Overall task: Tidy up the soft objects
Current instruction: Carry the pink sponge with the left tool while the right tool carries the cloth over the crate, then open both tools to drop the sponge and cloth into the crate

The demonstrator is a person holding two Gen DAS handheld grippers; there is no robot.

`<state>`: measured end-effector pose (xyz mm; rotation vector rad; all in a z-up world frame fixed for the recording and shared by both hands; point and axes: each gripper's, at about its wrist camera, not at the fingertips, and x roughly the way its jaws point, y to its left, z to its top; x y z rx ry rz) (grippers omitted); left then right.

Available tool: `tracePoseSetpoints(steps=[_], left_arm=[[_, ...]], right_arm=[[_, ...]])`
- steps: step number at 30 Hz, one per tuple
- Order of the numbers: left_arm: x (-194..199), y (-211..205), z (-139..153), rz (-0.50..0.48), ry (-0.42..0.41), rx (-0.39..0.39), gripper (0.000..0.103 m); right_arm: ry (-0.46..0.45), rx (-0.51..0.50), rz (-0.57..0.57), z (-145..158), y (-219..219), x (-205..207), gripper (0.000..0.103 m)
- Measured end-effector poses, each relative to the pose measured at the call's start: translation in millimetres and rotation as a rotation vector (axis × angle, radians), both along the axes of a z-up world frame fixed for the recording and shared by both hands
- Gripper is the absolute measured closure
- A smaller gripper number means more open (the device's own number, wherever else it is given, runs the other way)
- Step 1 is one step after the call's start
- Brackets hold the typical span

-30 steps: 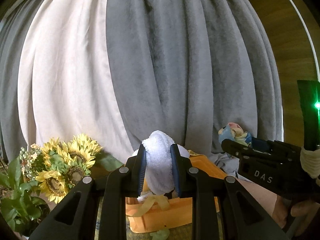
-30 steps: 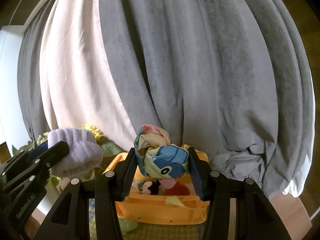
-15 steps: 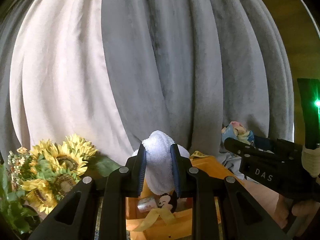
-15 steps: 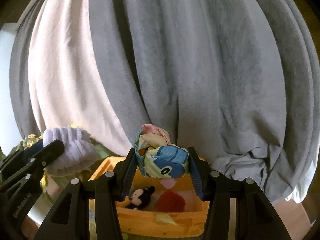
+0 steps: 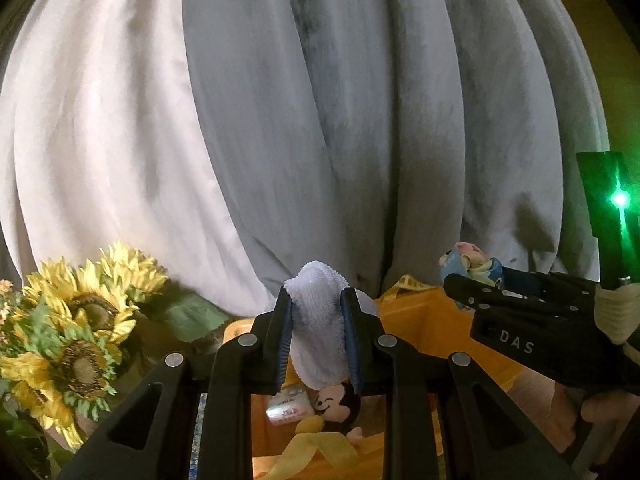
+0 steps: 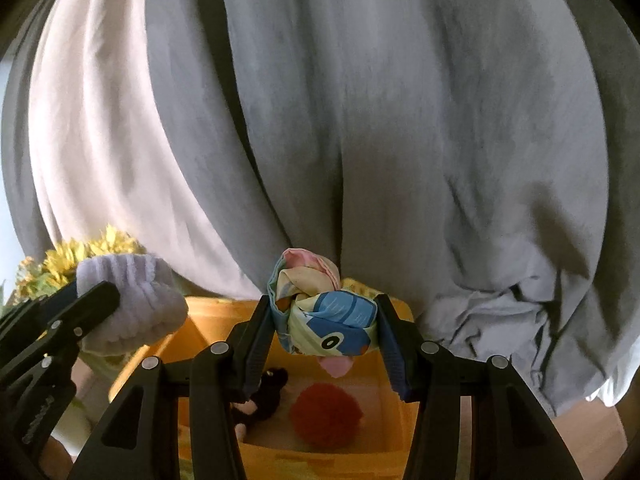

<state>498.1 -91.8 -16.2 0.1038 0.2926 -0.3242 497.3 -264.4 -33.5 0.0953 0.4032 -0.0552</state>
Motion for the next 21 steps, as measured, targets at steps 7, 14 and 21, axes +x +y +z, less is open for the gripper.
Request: tracePoseSetpoints(steps=[7,14,21], left_arm=[[19.5,-8.9,-15.2,-0.017,0.058,0.015,0.079],[39.4,-20.2,-33.4,-0.05,0.131,0.031,0.077],[45.9,-26.7,-43.6,-0.06,0.164,0.059,0.052]], right_arm=[[0.064,0.006,0.005,-17.5,-8.4,23.9,0.053],[0.122,0.016,0.013,-30.9,-16.6,40.4,0.052],[0.153,0.035,0.016,-40.1,-23.0,48.3,0.036]])
